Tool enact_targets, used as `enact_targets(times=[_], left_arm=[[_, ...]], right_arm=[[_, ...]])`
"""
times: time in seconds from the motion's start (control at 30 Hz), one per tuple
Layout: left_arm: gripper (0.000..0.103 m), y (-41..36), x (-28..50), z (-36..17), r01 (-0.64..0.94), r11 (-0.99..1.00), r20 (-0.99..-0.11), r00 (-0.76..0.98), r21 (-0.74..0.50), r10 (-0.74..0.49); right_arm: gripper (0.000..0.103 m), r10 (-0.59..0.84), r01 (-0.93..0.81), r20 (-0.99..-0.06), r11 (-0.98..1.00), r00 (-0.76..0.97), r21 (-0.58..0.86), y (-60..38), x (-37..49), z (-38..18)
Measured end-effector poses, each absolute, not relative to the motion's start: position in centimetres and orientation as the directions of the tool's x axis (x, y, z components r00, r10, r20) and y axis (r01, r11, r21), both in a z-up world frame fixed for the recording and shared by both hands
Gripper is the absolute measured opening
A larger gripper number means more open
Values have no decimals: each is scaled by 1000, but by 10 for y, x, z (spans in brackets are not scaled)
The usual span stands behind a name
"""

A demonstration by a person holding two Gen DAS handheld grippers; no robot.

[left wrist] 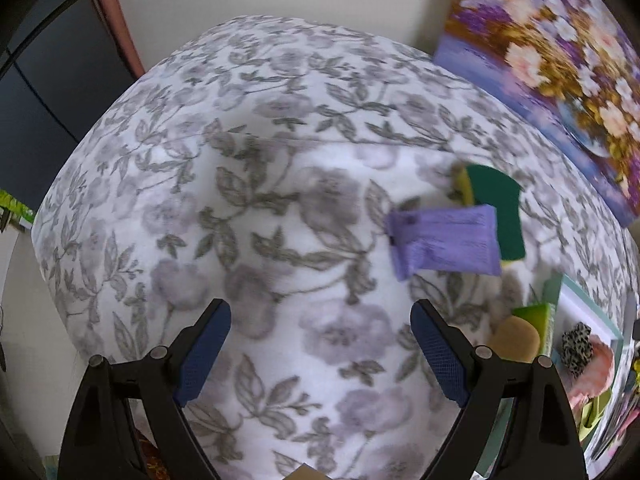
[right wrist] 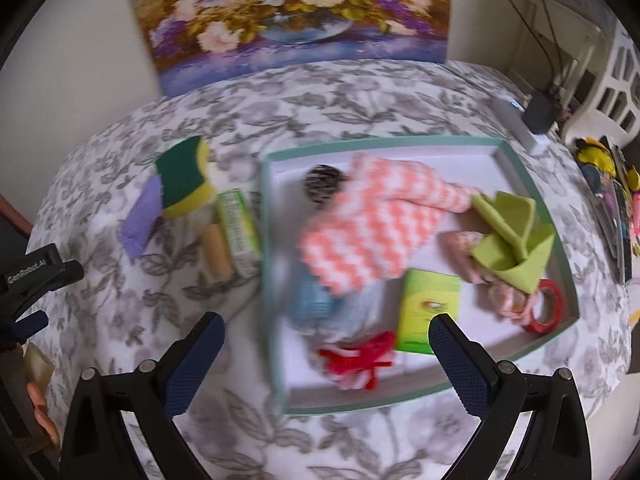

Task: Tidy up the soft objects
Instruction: 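Grasp the purple sachet with the left tool while the right tool grasps the green tube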

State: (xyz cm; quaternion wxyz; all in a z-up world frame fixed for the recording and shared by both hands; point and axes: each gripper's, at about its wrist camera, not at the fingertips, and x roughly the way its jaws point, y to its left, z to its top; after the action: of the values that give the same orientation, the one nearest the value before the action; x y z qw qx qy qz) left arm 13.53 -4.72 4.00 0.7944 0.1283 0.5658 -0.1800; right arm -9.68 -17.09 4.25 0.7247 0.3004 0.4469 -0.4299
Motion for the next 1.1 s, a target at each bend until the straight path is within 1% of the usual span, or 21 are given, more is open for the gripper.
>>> enact_targets(times=[0.23, 0.4, 0.57, 0.63, 0.77, 0.97, 1.1], left_arm=[[92, -28, 155, 39, 404, 915, -944, 307, 14, -121], [92, -24, 161, 36, 398, 918, -945, 301, -1, -131], [92, -35, 162, 37, 422, 906, -936, 309, -23, -168], [92, -38, 160, 37, 424, 905, -935, 308, -31, -176], [92, -55, 156, 29, 451, 891, -960, 228, -46, -164], [92, -71, 166, 42, 420, 905, -957, 230, -65, -175], [92, -79, 175, 38, 425, 899, -956, 208, -104, -208]], right_arm=[[103, -310, 860, -905, 500, 291, 106, -151, -57, 41], [103, -299, 843, -905, 527, 304, 109, -145, -37, 39], [103, -310, 849, -905, 521, 291, 95, -153, -34, 36], [103, -287, 845, -908, 522, 305, 119, -155, -33, 35], [103, -276, 827, -915, 553, 295, 100, -157, -22, 36], [103, -270, 812, -910, 574, 316, 112, -172, -9, 44], [103, -239, 811, -906, 562, 349, 164, -191, -5, 44]])
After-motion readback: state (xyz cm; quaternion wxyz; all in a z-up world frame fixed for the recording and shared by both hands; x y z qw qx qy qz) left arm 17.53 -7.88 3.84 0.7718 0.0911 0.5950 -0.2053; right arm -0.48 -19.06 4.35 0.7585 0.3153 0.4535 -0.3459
